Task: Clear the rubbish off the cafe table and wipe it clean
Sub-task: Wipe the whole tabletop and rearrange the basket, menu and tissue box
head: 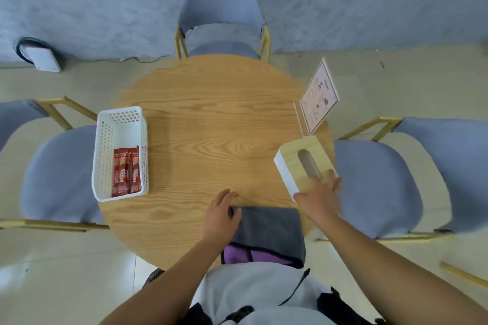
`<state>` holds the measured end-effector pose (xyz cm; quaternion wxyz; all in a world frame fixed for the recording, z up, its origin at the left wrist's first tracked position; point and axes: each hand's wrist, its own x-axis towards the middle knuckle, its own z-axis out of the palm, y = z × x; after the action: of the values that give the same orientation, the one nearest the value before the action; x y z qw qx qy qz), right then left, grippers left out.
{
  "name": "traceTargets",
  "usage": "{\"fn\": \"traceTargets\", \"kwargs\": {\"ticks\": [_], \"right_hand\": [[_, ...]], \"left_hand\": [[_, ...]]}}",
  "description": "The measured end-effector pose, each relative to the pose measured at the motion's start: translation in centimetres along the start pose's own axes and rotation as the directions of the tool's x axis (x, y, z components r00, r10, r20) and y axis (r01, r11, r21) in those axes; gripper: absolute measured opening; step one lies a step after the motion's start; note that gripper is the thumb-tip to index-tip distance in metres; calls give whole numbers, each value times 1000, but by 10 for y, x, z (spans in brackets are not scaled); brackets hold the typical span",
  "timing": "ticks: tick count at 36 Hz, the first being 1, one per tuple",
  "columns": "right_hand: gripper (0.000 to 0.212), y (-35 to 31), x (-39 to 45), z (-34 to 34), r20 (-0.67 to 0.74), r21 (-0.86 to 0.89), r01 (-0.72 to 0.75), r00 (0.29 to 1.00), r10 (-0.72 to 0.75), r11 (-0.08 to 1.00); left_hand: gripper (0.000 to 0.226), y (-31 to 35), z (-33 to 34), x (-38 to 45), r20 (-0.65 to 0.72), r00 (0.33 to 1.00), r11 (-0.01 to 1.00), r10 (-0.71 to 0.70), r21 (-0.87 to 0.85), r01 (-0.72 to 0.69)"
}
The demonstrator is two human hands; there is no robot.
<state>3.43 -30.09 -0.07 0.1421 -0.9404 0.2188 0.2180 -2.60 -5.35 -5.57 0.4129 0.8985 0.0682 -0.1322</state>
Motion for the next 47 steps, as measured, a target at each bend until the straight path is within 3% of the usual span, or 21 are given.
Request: {"fn": "traceTargets", "kwargs": {"ticks": [5, 9, 12, 17, 20, 24, 28, 32, 36, 47], "right_hand": [[56, -23, -5, 9, 77, 26, 312, 947, -313, 950], [60, -59, -5, 15, 59, 25, 542, 838, -542, 840], [58, -83, -10, 23, 36, 40, 543, 838, -544, 839], [65, -95, -16, 40, 85, 9, 555, 828, -554, 832], [58, -97, -11, 44, 20, -33, 569, 822, -569, 821], [54, -114, 8, 47, -150, -49, 631, 762, -630, 774], [48, -148, 39, 40, -67, -63, 639, 764, -642, 767], [62, -187, 77, 28, -35, -66, 608, 791, -611, 791], [73, -226, 116, 15, -26, -112, 638, 764, -644, 762], [72, -339, 196, -13, -26, -188, 714, 683, -730, 674]], "left_hand": [[73, 16, -17, 9, 24, 998, 998, 49, 34, -50], [89, 25, -36, 32, 115, 992, 950, 48, 301, -81], [76, 21, -46, 46, 133, 991, 895, -1, 442, -58], [73, -1, -49, 54, 102, 995, 880, 13, 470, -60], [81, -5, -50, 63, 73, 997, 888, 23, 456, -54], [83, -4, -61, 91, -43, 999, 847, -1, 531, 24], [72, 10, -76, 126, -83, 992, 811, -98, 572, 128], [71, 15, -88, 162, -103, 987, 803, -120, 575, 158], [71, 14, -103, 208, -153, 979, 812, -136, 549, 199], [76, 1, -167, 328, -193, 967, 840, -164, 486, 239]]}}
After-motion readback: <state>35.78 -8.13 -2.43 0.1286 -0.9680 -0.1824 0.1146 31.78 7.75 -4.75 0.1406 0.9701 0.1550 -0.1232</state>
